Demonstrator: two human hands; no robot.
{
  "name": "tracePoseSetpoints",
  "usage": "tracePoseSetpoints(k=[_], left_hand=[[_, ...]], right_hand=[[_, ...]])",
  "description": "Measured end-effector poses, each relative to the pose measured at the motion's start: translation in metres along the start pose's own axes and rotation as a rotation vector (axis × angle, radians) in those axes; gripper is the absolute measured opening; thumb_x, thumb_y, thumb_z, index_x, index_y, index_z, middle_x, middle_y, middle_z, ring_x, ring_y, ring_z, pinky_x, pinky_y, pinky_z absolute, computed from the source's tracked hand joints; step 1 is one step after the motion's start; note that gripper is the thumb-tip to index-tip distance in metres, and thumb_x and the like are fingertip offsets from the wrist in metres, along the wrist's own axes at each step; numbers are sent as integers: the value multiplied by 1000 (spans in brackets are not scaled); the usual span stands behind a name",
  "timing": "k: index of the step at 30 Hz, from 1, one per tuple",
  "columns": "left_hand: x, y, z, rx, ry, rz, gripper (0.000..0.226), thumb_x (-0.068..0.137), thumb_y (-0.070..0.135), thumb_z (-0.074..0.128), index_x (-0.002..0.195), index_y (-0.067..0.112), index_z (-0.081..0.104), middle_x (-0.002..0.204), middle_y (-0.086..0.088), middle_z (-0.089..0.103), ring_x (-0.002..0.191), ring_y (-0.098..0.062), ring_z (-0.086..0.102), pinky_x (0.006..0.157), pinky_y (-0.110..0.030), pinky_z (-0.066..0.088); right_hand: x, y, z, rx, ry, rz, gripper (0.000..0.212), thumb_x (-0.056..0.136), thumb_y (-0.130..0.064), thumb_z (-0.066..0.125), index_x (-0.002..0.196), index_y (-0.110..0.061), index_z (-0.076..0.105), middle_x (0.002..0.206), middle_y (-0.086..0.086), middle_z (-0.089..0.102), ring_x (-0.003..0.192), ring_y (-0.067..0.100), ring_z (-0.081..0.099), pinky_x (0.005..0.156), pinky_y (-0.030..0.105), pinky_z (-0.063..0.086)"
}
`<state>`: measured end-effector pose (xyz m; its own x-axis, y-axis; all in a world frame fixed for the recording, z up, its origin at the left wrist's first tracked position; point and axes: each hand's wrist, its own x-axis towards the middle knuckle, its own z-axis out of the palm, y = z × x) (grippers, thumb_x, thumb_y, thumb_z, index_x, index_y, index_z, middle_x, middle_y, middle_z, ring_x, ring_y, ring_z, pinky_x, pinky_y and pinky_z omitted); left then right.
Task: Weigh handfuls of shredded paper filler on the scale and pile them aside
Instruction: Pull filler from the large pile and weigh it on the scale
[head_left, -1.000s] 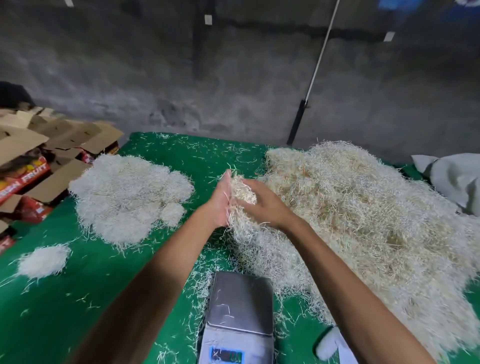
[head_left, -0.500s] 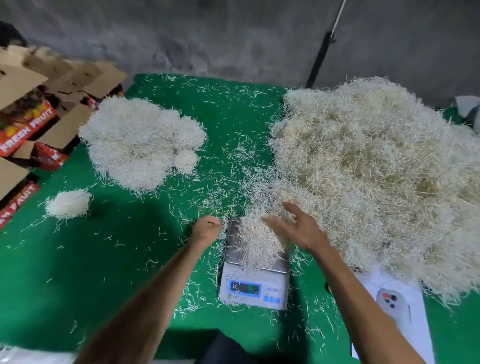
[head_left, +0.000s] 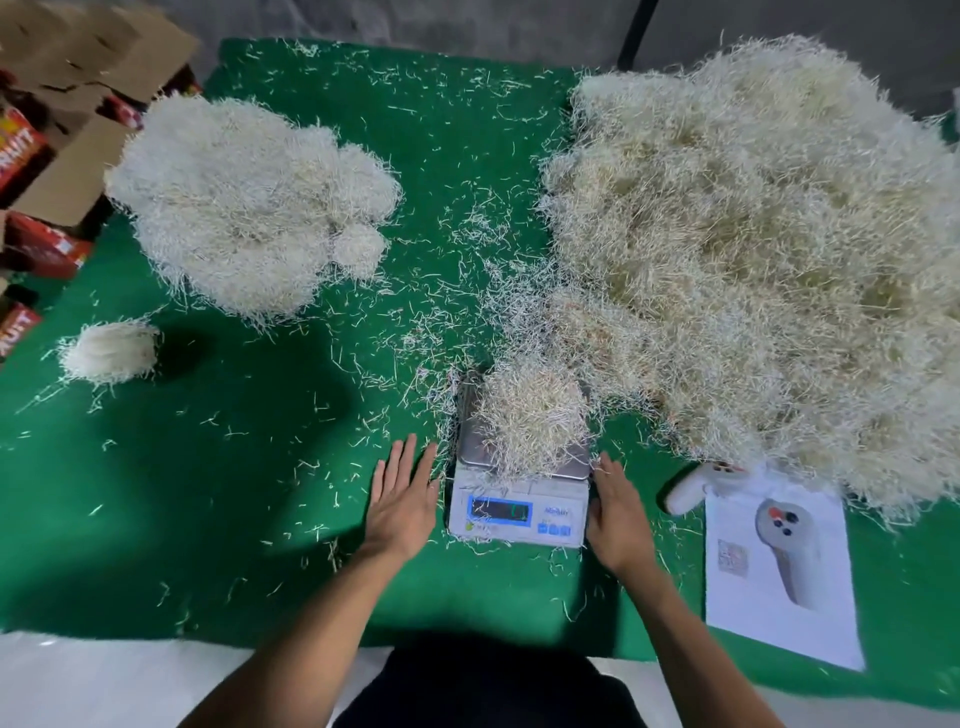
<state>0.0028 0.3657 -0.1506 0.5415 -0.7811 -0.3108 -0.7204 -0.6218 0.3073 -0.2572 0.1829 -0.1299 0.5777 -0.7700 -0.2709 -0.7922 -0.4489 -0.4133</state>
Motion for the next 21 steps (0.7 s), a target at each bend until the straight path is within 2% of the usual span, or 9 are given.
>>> tracePoseSetpoints(k=[3, 8, 12, 21], left_hand=[[2, -1, 0, 2, 4, 9, 59, 109, 42, 22, 160, 32, -7, 166, 1, -23, 152, -17, -24, 126, -42, -11], [1, -7, 2, -36, -1, 29, 58, 109, 43, 22, 159, 34, -6, 166, 3, -22, 152, -15, -24, 126, -43, -9], [-1, -8, 0, -53, 5, 58, 60, 109, 41, 26, 161, 32, -2, 167, 3, -20, 152, -14, -23, 126, -42, -8], [-13, 14, -1, -89, -11, -63, 61, 109, 34, 29, 161, 31, -4, 166, 6, -22, 152, -13, -24, 126, -45, -6]], right_hand=[[0, 1, 4, -23, 15, 3, 59, 103, -11, 49, 158, -3, 31, 170, 11, 15, 158, 31, 12, 127, 48, 16], [1, -1, 2, 152, 73, 30, 59, 94, 4, 56, 152, -2, 45, 165, 11, 31, 154, 34, 24, 124, 52, 25], [-4, -2, 1, 157, 72, 17, 58, 94, 4, 56, 151, -2, 46, 162, 15, 36, 152, 35, 29, 124, 50, 26], [-14, 1, 7, 122, 114, -11, 56, 93, -1, 59, 148, -4, 51, 156, 16, 45, 148, 37, 36, 122, 54, 30]])
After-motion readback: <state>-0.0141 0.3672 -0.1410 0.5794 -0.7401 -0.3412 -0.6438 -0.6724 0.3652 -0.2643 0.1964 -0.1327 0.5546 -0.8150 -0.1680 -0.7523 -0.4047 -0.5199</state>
